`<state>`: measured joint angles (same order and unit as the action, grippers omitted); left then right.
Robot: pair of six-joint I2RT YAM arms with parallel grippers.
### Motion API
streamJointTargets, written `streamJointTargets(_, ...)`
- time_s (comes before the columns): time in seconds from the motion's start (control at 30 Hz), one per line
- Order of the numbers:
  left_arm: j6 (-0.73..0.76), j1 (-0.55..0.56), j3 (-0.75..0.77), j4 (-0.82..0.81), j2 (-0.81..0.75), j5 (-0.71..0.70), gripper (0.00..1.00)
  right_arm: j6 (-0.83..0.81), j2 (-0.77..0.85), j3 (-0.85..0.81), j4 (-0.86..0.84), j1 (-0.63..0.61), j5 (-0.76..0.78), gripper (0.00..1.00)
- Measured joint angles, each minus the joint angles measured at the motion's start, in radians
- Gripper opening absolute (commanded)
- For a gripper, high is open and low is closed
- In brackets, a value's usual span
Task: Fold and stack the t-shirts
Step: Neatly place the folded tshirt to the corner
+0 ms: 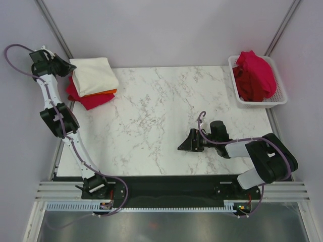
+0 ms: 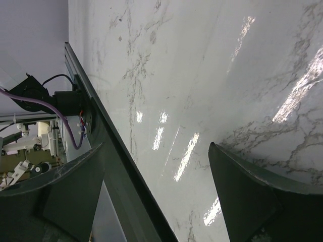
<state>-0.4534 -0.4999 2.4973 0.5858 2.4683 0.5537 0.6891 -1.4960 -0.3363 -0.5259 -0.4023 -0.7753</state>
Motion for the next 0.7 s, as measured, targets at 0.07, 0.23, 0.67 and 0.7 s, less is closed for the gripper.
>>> streamJointTargets(0.07,0.0,0.0,0.0,-0.011,0.005,0.0,0.02,0.001,-0.005,0.0,-0.006,0.0,-0.003,0.91)
streamJointTargets(0.23,0.0,-0.01,-0.022,-0.084,0.018,0.025,0.02,0.004,-0.011,0.0,-0.017,0.0,-0.008,0.91)
streamJointTargets(0.67,0.088,-0.034,-0.121,-0.248,0.021,0.048,0.02,0.02,-0.048,-0.009,-0.054,0.0,-0.032,0.92)
streamJointTargets(0.7,0.101,-0.035,-0.131,-0.261,0.019,0.042,0.02,0.021,-0.05,-0.009,-0.056,0.0,-0.034,0.92)
